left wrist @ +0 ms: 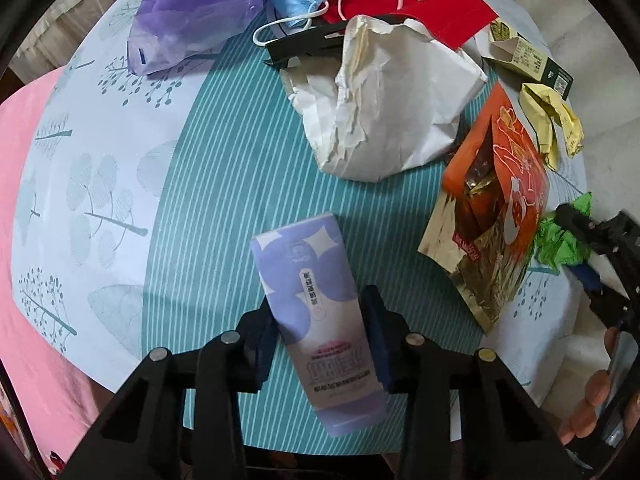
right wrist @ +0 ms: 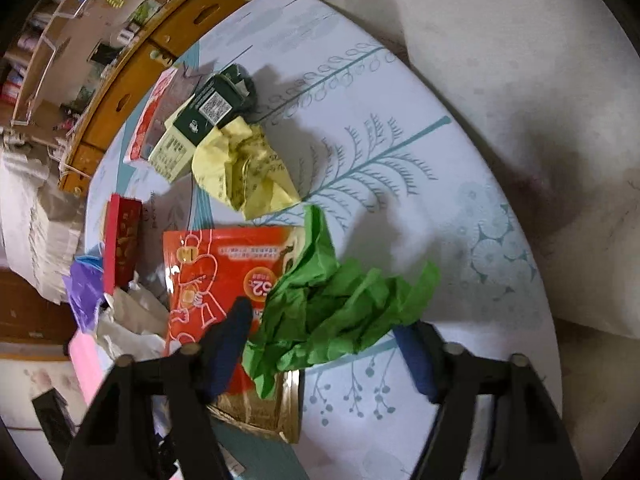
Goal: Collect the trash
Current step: 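Grasp the lavender tube box with the left gripper while the right grasps the green paper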
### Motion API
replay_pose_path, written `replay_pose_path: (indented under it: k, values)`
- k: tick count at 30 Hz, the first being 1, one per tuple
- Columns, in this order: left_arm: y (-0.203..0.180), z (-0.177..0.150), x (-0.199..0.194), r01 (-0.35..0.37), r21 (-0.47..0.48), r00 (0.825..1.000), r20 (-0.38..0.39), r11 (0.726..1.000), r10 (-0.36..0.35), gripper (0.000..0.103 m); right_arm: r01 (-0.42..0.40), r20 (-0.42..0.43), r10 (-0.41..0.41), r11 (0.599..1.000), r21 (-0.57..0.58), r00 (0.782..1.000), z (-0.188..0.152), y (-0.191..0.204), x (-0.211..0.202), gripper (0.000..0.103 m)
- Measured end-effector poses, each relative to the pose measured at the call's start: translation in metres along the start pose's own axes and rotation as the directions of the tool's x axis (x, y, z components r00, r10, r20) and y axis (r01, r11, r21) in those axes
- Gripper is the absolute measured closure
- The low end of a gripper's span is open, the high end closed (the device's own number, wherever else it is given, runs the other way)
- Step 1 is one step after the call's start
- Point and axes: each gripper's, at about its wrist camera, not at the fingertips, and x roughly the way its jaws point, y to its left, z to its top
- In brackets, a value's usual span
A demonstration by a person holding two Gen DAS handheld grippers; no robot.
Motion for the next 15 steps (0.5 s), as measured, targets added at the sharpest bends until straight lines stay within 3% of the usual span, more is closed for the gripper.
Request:
replay_pose_path:
  k: [3, 15]
  values:
    - [-0.004, -0.005, -0.008, 0.005, 0.017, 1.000, 0.006, 1.000, -0.005, 0.066, -0.022, -0.010, 0.022, 1.000, -0.005, 1.000, -0.003, -0.001, -0.002, 0.056]
    - [0.026, -0.036, -0.068, 0.055, 0.052, 0.993, 0.097, 0.997, -0.060, 0.068, -0.048, 0.112, 0.057, 0.996, -0.075, 0.992, -0.043, 0.003, -0.058, 0.059]
